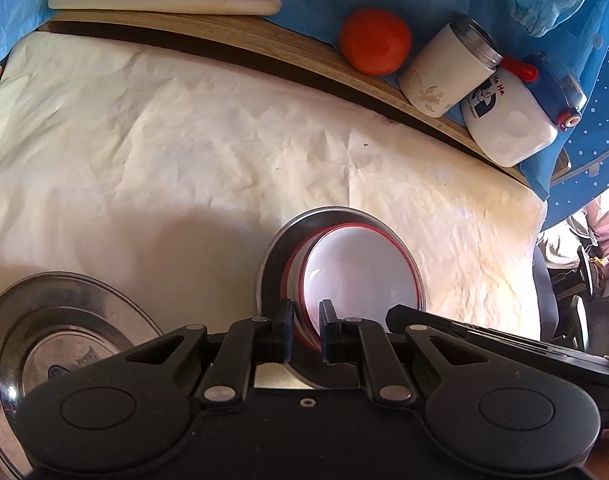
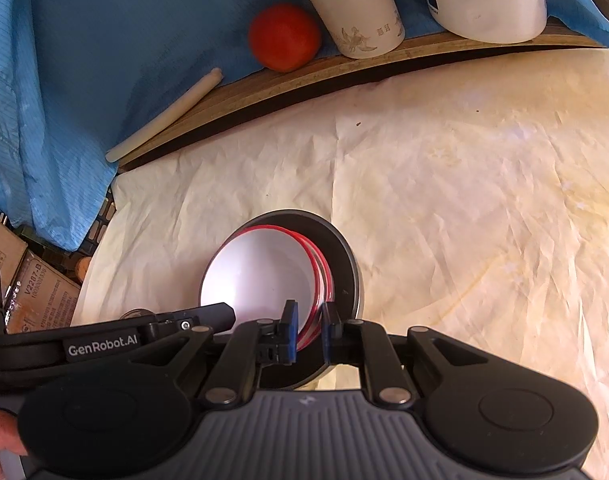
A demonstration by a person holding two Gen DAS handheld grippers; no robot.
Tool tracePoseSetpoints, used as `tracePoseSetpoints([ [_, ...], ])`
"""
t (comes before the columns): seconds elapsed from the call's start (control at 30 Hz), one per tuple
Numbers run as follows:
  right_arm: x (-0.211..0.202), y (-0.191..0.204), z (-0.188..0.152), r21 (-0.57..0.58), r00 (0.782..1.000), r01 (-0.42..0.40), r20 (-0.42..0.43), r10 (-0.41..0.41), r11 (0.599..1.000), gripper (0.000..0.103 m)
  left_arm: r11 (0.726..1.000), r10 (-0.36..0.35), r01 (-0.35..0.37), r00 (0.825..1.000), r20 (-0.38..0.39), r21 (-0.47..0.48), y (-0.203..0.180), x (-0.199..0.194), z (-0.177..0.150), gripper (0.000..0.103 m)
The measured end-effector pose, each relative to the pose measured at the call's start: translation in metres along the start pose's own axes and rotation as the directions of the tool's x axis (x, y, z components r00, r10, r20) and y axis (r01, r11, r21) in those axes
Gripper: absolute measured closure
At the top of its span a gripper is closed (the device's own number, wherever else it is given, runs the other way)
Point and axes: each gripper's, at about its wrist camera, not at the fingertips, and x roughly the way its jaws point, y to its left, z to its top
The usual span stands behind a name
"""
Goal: Organize plates and bowls
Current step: 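Lower the second white bowl into the first white bowl with both tools, then open both tools and release the rim of the white bowl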
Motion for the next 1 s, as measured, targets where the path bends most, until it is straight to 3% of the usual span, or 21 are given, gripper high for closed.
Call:
tracePoseSetpoints([
  [1.0, 0.0010, 0.0027, 0.0035, -0.019, 1.000, 0.009, -0.010, -0.009, 1.000, 0.085, 1.000, 0.018, -0.018, 1.000, -0.023, 0.010, -0.0035, 0.0055, 0.0040, 0.085],
])
